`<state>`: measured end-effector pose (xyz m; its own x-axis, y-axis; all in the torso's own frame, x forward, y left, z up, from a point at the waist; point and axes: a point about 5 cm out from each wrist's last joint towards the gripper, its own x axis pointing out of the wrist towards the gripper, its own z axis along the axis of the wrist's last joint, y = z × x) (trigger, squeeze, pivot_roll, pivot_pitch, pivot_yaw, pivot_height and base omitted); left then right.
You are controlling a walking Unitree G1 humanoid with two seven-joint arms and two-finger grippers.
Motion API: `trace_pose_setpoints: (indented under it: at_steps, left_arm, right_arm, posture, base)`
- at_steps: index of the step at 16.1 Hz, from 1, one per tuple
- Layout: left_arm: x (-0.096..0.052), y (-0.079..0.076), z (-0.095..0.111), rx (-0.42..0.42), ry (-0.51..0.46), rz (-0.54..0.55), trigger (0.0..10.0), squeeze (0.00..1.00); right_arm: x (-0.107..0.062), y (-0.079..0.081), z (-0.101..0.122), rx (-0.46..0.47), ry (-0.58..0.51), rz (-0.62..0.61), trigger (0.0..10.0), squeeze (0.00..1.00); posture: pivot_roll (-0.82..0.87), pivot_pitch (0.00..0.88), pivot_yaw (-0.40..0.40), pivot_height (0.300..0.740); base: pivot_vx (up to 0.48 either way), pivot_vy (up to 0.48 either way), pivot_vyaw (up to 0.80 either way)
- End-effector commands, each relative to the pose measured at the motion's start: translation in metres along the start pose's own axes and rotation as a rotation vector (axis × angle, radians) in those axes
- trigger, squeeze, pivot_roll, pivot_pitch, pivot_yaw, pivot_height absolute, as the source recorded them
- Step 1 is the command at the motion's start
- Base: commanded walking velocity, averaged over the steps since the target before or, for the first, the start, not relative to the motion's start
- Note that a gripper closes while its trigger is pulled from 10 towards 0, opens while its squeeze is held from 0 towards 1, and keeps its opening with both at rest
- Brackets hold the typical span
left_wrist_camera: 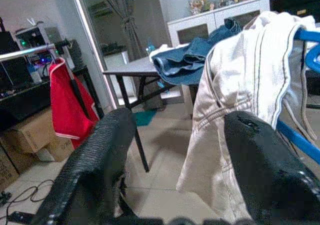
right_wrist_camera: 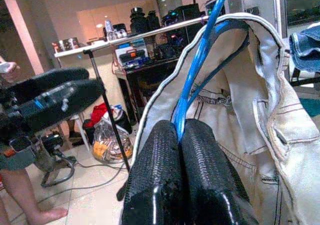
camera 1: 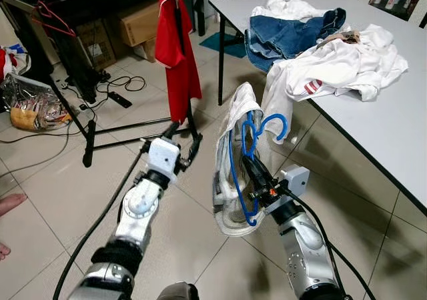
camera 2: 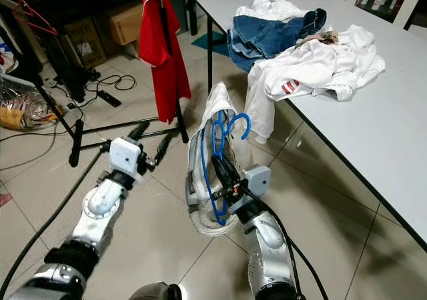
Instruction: Hang hanger
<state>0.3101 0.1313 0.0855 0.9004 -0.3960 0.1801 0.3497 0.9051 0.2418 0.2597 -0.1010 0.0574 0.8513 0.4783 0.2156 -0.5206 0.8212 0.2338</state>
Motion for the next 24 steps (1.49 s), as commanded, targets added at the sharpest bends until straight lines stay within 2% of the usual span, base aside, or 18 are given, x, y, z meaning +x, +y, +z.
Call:
trace_pose_setpoints:
  at_steps: [1,2,4,7,11,15,24]
  left_arm:
    - [0.002,-0.003,-0.002,0.031,0.025,-0.065,10.0,0.21]
    - [0.005,-0.004,0.0,0.047,0.024,-0.08,10.0,0.14]
    - [0.013,-0.002,0.002,0.058,0.033,-0.079,10.0,0.07]
    - [0.022,-0.002,0.006,0.096,0.04,-0.112,10.0,0.05]
    - [0.034,0.003,0.006,0.081,0.091,-0.083,10.0,0.02]
    - [0.043,-0.006,0.011,0.082,0.077,-0.155,10.0,0.0]
    - [0.034,-0.021,0.008,0.089,0.045,-0.249,10.0,0.0]
  right_arm:
    - [0.017,0.012,0.018,-0.027,-0.126,0.058,10.0,0.0]
    - [0.018,0.013,0.018,-0.027,-0.13,0.061,10.0,0.0]
    - [0.018,0.014,0.019,-0.027,-0.138,0.067,10.0,0.0]
    - [0.018,0.015,0.019,-0.027,-0.142,0.075,10.0,0.0]
    - [0.019,0.016,0.02,-0.027,-0.148,0.079,10.0,0.0]
    - [0.02,0.017,0.021,-0.027,-0.157,0.077,10.0,0.0]
    - [0.02,0.017,0.023,-0.03,-0.164,0.077,10.0,0.0]
  posture:
    - [0.06,0.0,0.087,0.74]
    - [0.06,0.0,0.087,0.74]
    - [0.06,0.0,0.088,0.74]
    - [0.06,0.0,0.087,0.74]
    - [0.05,0.0,0.09,0.74]
    - [0.05,0.0,0.095,0.74]
    - [0.05,0.0,0.092,0.74]
  base:
    - [0.0,0.0,0.0]
    - [0.0,0.0,0.0]
    - [0.0,0.0,0.0]
    - [0.0,0.0,0.0]
    - [0.0,0.0,0.0]
    - [0.0,0.0,0.0]
    - [0.0,0.0,0.0]
